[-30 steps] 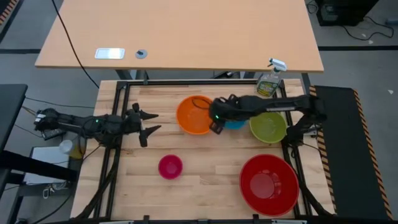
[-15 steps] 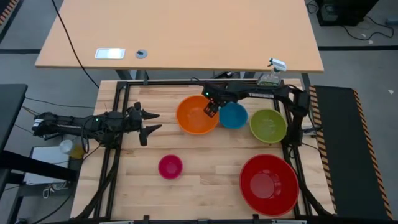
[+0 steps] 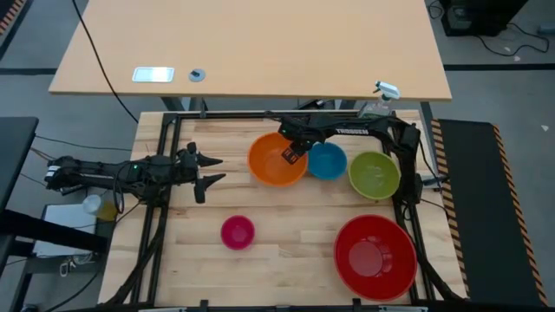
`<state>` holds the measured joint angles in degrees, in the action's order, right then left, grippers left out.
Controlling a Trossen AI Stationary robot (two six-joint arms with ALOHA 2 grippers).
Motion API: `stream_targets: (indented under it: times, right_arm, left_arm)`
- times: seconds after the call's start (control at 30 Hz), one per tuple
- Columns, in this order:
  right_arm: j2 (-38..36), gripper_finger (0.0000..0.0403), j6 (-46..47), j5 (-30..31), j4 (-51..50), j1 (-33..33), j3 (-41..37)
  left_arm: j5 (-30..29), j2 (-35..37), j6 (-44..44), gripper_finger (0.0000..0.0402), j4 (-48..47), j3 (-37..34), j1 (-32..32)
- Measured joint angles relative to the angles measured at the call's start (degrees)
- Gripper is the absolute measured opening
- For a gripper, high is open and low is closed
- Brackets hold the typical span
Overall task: Nest bowls inside each other
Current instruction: Stack the orange bowl on top of the red bowl
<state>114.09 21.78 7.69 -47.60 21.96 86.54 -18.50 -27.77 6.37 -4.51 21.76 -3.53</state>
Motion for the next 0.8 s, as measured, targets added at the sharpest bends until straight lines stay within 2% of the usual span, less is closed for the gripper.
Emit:
stream_targets:
  times: [0.13, 0.27, 0.5, 0.8]
  right_arm:
    - [-1.8, 0.0016, 0.4, -4.0, 2.4, 0.0, 0.2]
    - [-3.9, 0.0016, -0.1, -6.3, 3.0, -0.1, -0.3]
    - [-11.9, 0.0015, -0.1, -6.7, -4.3, -1.1, -0.3]
    - [-25.1, 0.0017, 0.6, -19.8, -11.4, -8.7, -0.2]
  left_arm:
    - [0.0, 0.0, -0.1, 0.0231, 0.0, 0.0, 0.0]
    - [0.0, 0.0, -0.1, 0.0231, 0.0, 0.0, 0.0]
    - [0.0, 0.0, -0.1, 0.0231, 0.0, 0.0, 0.0]
    - [0.0, 0.0, -0.1, 0.0231, -0.1, 0.0, 0.0]
